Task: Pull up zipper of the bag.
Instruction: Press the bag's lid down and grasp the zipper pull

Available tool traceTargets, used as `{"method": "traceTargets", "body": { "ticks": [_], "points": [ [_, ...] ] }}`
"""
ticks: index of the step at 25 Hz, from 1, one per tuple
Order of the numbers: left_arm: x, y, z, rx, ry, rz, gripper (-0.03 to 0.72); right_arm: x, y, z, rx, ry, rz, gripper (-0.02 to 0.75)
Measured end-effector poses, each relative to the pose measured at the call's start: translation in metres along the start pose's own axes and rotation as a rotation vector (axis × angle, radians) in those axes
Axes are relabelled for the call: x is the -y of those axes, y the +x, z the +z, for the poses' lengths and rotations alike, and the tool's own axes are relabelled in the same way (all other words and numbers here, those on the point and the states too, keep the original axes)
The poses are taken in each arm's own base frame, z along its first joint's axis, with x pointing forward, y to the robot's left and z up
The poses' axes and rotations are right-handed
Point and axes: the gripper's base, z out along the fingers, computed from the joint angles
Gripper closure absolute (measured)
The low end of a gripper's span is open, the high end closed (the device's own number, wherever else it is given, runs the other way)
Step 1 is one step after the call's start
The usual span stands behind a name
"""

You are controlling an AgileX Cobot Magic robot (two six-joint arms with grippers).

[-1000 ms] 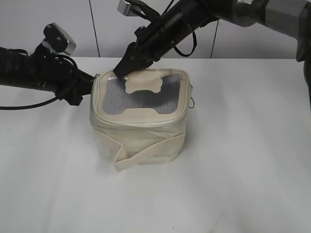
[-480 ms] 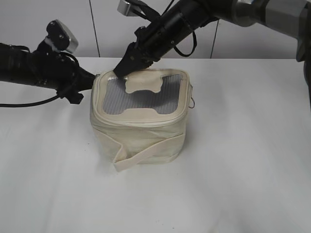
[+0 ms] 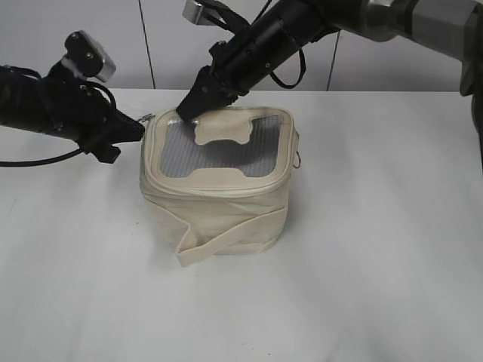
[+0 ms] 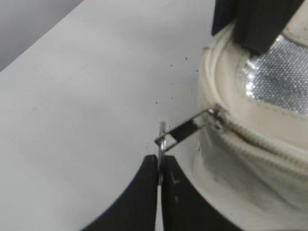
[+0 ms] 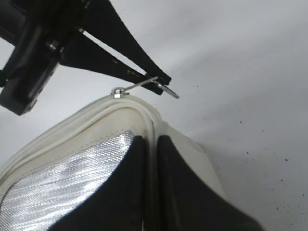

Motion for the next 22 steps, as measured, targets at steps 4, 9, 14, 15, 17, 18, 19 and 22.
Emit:
{"method": "traceTargets", "body": {
  "ticks": [4,9,14,15,17,18,19,22],
  "points": [
    [0.012,0.002,-0.02,-0.026,-0.04,-0.007,0.692,0.0,0.0,0.0,-0.001,0.0,0.03,0.696],
    [0.035,0.004,-0.048,-0.02,-0.058,-0.025,0.692,0.0,0.0,0.0,0.0,0.001,0.063,0.696],
    [0.056,0.008,-0.069,-0.006,-0.067,-0.046,0.692,-0.002,-0.001,0.002,0.001,-0.005,0.094,0.696],
    [0.06,0.011,-0.071,-0.008,-0.065,-0.052,0.692,-0.003,-0.001,0.002,0.002,-0.007,0.099,0.696],
    [0.068,0.013,-0.078,-0.008,-0.064,-0.056,0.692,-0.003,-0.001,0.003,0.002,-0.009,0.107,0.696],
    [0.072,0.016,-0.08,-0.01,-0.061,-0.06,0.692,-0.003,-0.001,0.003,0.002,-0.009,0.112,0.696],
    [0.076,0.016,-0.083,-0.005,-0.058,-0.065,0.692,-0.003,-0.001,0.003,0.003,-0.01,0.121,0.696],
    [0.087,0.021,-0.089,0.0,-0.042,-0.079,0.692,-0.003,-0.001,0.003,0.003,-0.009,0.144,0.696]
  ]
}}
